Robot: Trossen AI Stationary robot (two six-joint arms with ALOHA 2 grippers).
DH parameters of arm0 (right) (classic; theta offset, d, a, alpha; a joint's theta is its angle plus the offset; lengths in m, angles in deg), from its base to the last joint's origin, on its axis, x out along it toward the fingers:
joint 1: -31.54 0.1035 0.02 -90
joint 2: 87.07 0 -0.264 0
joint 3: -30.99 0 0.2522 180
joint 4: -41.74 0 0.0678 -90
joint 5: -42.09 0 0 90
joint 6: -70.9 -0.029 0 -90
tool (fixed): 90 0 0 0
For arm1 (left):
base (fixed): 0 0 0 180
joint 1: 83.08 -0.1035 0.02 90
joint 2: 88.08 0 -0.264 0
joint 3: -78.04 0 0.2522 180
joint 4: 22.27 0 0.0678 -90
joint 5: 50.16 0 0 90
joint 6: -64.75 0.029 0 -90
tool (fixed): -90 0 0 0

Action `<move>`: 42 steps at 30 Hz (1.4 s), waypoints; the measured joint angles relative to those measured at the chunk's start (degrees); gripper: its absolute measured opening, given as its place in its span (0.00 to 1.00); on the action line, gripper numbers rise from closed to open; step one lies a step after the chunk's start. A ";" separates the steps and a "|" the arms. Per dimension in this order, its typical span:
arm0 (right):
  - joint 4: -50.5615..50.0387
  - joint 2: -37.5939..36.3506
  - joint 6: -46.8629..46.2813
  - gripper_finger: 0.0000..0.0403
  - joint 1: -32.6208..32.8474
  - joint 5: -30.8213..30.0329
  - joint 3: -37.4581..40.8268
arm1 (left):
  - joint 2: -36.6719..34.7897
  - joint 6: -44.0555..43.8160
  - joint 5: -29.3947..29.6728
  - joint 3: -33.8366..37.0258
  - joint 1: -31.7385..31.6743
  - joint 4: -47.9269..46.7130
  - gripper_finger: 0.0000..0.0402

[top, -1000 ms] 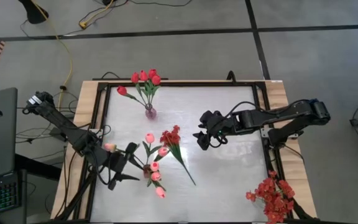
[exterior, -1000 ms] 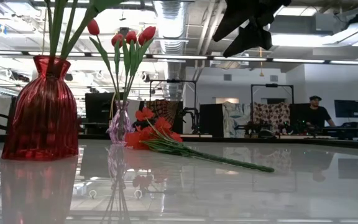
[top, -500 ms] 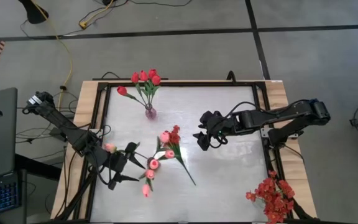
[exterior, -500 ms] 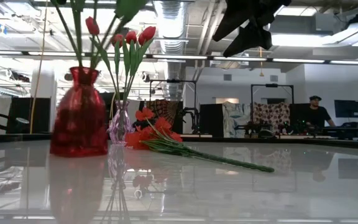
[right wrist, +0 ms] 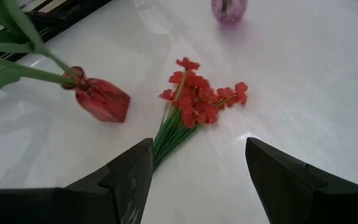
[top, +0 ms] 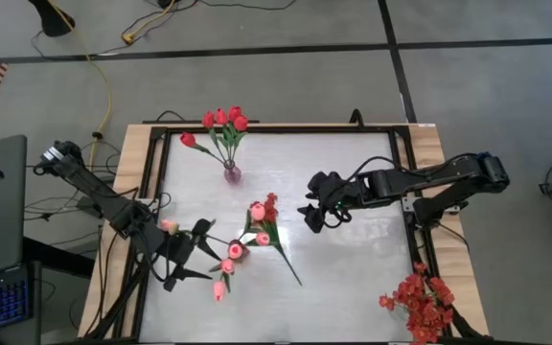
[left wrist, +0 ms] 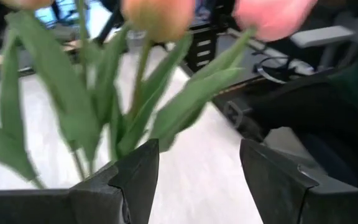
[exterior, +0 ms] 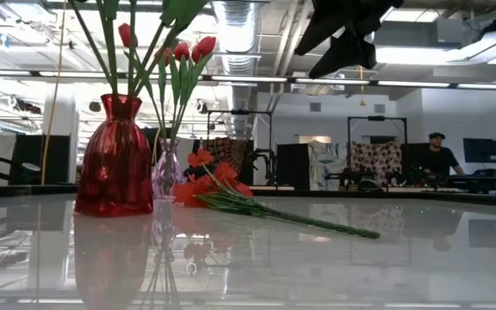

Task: Sort flowers into vase by color
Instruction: Put the red flowers into the transparent vase

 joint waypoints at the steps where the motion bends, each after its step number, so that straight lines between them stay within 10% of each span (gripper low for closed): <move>1: 0.01 0.00 0.00 0.70 0.00 0.58 0.00 | -0.37 -0.02 -0.92 0.00 -0.02 0.02 0.53; 15: 3.01 0.00 2.36 0.70 0.00 2.95 -0.02 | -8.36 3.58 -7.54 0.02 -0.06 -1.95 0.52; 31: 2.97 0.00 2.38 0.70 0.00 2.95 -0.02 | -8.77 5.24 -8.25 0.02 -0.06 -3.56 0.04; 42: 2.97 0.00 2.56 0.70 0.00 2.95 -0.02 | -8.77 5.26 -11.52 0.02 -0.06 -3.47 0.00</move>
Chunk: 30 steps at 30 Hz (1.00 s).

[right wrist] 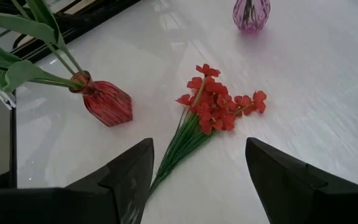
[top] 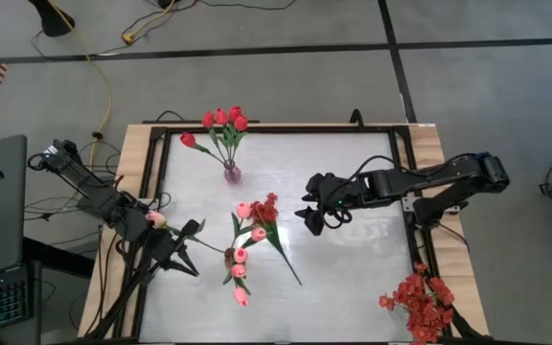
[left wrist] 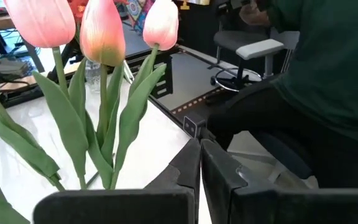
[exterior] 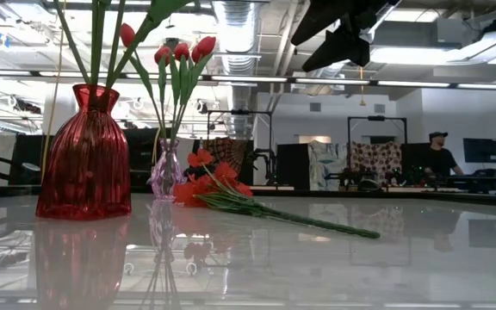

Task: Sort flowers into vase by color
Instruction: Put the red flowers into the transparent vase

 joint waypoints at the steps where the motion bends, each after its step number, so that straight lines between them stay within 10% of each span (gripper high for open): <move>1: 0.00 0.00 0.00 0.70 0.00 0.00 0.00 | 0.00 0.00 -0.01 0.00 0.00 0.01 0.00; 18: 4.18 4.41 7.64 0.70 -1.47 0.33 0.00 | 0.00 -0.23 0.97 0.01 0.00 0.07 0.00; 30: 34.34 18.77 22.69 0.70 -11.42 25.99 0.02 | 0.00 1.99 0.47 0.02 0.00 0.09 0.00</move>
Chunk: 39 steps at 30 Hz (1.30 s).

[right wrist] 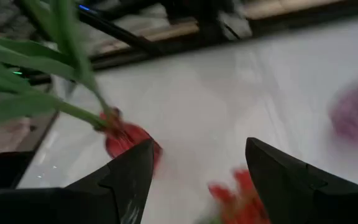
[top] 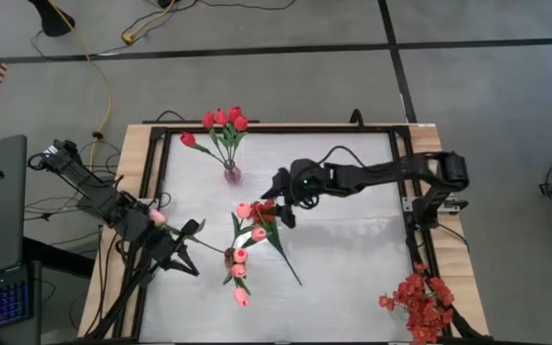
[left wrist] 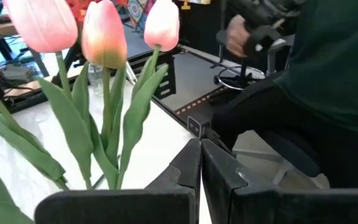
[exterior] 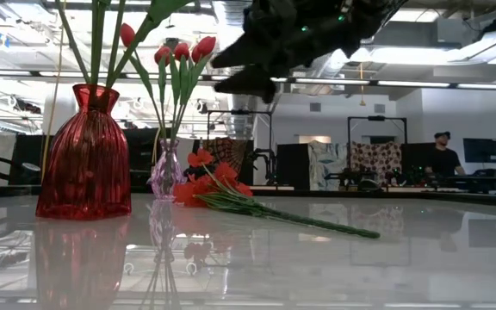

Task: Sort flowers into vase by color
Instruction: Put the red flowers into the transparent vase

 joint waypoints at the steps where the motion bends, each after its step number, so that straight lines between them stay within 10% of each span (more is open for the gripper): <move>1: 2.48 0.93 0.80 0.70 0.02 0.94 -0.01 | 0.00 0.00 0.39 0.00 0.00 0.02 0.00; 13: 27.89 10.29 2.57 0.70 1.06 1.17 0.00 | 0.15 -3.17 6.12 0.00 -1.71 0.33 0.00; 39: 27.62 10.73 -0.93 0.70 0.86 1.07 0.00 | -2.61 5.39 8.53 0.00 -4.50 7.84 0.00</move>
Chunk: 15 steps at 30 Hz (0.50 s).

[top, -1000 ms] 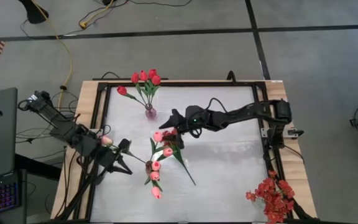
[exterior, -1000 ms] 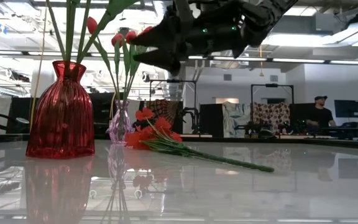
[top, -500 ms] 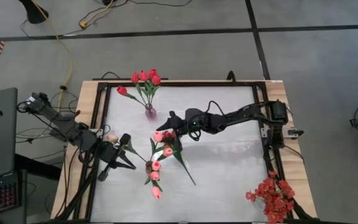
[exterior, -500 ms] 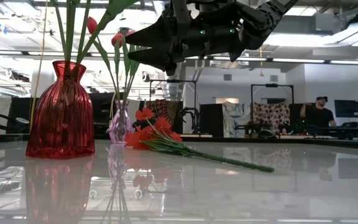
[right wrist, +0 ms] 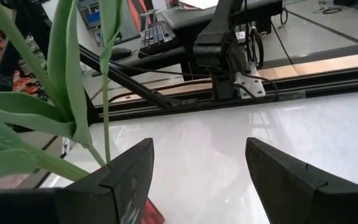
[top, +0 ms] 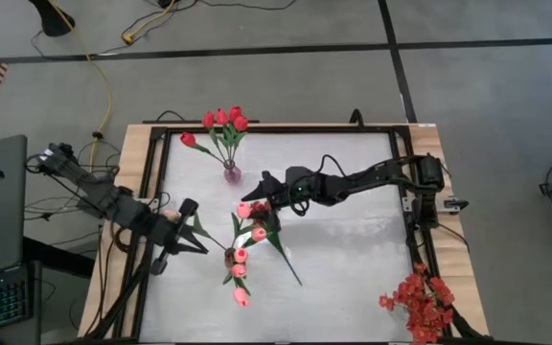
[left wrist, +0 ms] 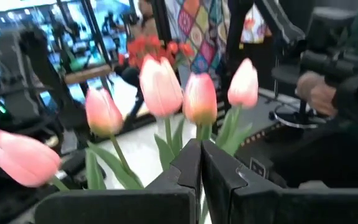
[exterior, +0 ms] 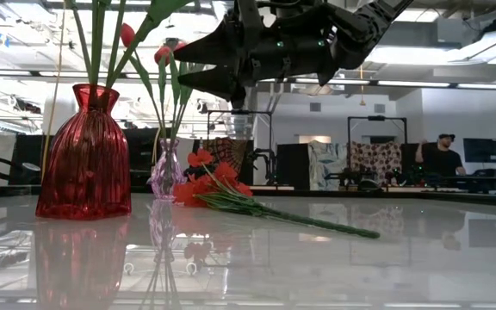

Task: Sort flowers into vase by color
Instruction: Put the red flowers into the transparent vase

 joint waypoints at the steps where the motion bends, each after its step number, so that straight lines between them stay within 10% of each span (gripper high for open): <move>1: 0.00 0.00 -0.17 0.70 0.04 0.00 0.00 | -0.56 0.37 0.05 0.01 0.00 0.31 0.00; 15: -3.56 -0.09 -3.46 0.70 -1.22 -0.14 0.00 | -12.00 0.95 13.41 0.00 0.00 2.80 0.00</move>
